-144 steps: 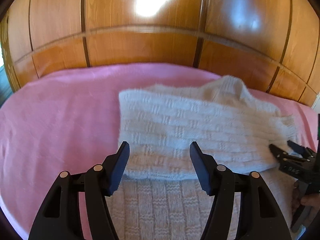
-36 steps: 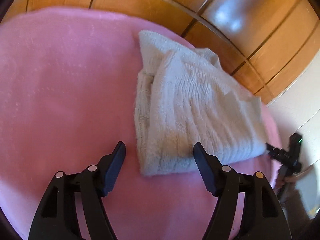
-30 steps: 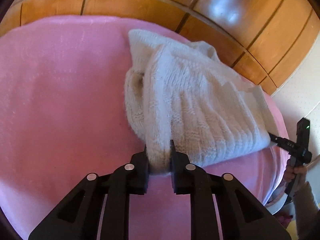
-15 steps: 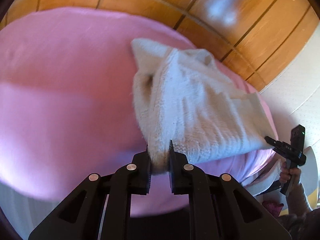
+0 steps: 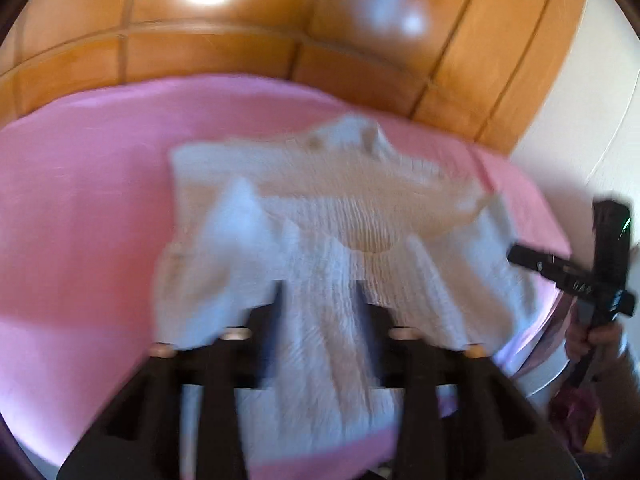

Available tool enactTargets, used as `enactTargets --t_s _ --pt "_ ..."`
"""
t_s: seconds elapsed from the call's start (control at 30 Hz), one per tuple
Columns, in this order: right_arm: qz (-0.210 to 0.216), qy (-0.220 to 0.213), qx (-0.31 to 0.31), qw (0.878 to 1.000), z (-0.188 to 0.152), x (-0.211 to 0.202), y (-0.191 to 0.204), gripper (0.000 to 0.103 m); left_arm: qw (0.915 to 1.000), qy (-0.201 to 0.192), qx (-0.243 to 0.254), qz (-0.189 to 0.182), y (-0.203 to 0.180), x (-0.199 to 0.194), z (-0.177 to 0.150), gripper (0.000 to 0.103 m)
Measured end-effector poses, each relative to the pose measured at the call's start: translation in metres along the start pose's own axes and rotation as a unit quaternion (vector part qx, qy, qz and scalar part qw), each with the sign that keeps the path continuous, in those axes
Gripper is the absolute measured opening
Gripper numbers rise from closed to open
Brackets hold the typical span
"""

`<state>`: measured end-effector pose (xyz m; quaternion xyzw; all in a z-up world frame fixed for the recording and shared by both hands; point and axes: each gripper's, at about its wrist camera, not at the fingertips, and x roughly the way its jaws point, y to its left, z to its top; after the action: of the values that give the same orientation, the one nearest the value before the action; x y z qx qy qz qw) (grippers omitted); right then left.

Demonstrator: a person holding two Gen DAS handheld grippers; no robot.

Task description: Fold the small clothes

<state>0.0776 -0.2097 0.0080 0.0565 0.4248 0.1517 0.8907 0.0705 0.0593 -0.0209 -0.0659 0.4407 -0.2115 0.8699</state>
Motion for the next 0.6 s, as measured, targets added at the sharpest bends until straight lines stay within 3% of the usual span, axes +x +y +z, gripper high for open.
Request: enactTargets --t_s 0.1,0.13,0.17,0.2,0.23,0.33,0.43,0.53,0.6 --pt "-0.014 0.017 -0.010 1.000 0.009 0.039 0.007 0.047 0.9996 0.021 0.002 0.021 -0.003 0.035 0.003 0.051" --pt "-0.024 0.023 -0.018 0.999 0.008 0.049 0.008 0.042 0.9995 0.018 0.001 0.025 -0.002 0.040 0.001 0.030" --pt "-0.033 0.031 -0.025 0.999 0.005 0.058 0.007 0.023 0.9994 0.011 0.001 0.033 -0.001 0.043 0.001 0.018" --pt "-0.039 0.031 -0.028 0.998 0.003 0.060 0.006 0.019 0.9995 0.008 0.000 0.031 0.001 0.042 0.000 0.006" --pt "-0.038 0.027 -0.030 0.998 0.001 0.057 0.003 0.006 0.9997 -0.005 -0.004 0.023 0.002 0.035 -0.001 0.004" --pt "-0.038 0.002 -0.030 0.999 0.005 0.038 0.003 0.005 0.9989 -0.043 0.005 0.021 0.001 0.009 -0.001 0.004" --pt "-0.039 -0.032 -0.033 0.998 0.014 0.014 0.007 0.005 0.9963 -0.084 -0.017 -0.001 0.007 -0.020 0.006 0.004" --pt "-0.044 -0.056 -0.028 0.997 0.026 0.005 0.007 0.005 0.9935 -0.110 -0.030 -0.004 0.013 -0.029 0.018 0.004" --pt "-0.049 -0.057 -0.020 0.997 0.034 0.015 0.003 0.005 0.9930 -0.113 -0.030 0.013 0.015 -0.021 0.028 0.004"
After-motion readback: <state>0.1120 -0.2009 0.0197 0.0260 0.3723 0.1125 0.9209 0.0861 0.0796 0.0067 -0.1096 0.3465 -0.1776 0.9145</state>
